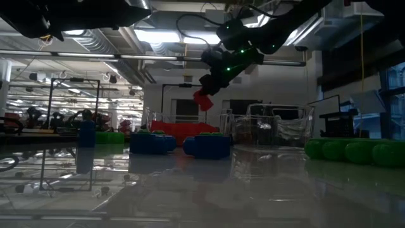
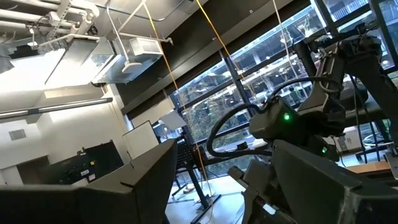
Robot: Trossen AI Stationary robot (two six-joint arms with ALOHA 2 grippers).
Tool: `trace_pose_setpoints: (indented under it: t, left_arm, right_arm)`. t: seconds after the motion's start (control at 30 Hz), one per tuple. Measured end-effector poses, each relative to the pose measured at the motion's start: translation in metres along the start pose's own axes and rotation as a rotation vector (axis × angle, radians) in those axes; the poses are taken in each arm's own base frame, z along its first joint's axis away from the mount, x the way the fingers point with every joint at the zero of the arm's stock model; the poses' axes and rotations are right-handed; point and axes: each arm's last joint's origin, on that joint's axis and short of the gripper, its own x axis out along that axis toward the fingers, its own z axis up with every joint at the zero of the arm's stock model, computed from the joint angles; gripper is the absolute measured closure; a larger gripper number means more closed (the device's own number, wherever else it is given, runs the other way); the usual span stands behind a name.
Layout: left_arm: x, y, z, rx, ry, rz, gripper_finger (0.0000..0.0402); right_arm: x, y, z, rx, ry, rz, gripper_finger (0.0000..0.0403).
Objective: Sort blocks
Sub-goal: Put the red game piece into the top left transparent bin
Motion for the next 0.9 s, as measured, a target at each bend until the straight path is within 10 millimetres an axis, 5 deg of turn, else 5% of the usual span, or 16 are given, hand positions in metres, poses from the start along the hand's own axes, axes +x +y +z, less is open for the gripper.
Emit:
trace_pose_setpoints:
  t: [0.23, 0.37, 0.63, 0.8, 0.9]
  left_arm:
    - [0.0, 0.0, 0.0, -0.002, 0.0, 0.0, 0.0149]
    - [0.0, 0.0, 0.0, 0.001, 0.0, 0.0, 0.0149]
    - [0.0, 0.0, 0.0, 0.004, -0.001, 0.0, 0.0149]
    - [0.0, 0.0, 0.0, -0.004, -0.002, 0.0, 0.0149]
    - [0.0, 0.0, 0.0, -0.003, 0.002, -0.002, 0.0149]
  right_arm:
    - [-0.005, 0.001, -0.003, -0.029, 0.047, 0.047, 0.0196]
    - [-0.028, -0.009, 0.018, -0.089, 0.091, 0.077, 0.0156]
    - [-0.074, -0.013, 0.054, -0.154, 0.185, 0.04, 0.0145]
    - [-0.072, -0.011, 0.051, -0.175, 0.225, 0.005, 0.0157]
    - [-0.089, -0.003, 0.051, -0.207, 0.275, 0.059, 0.0165]
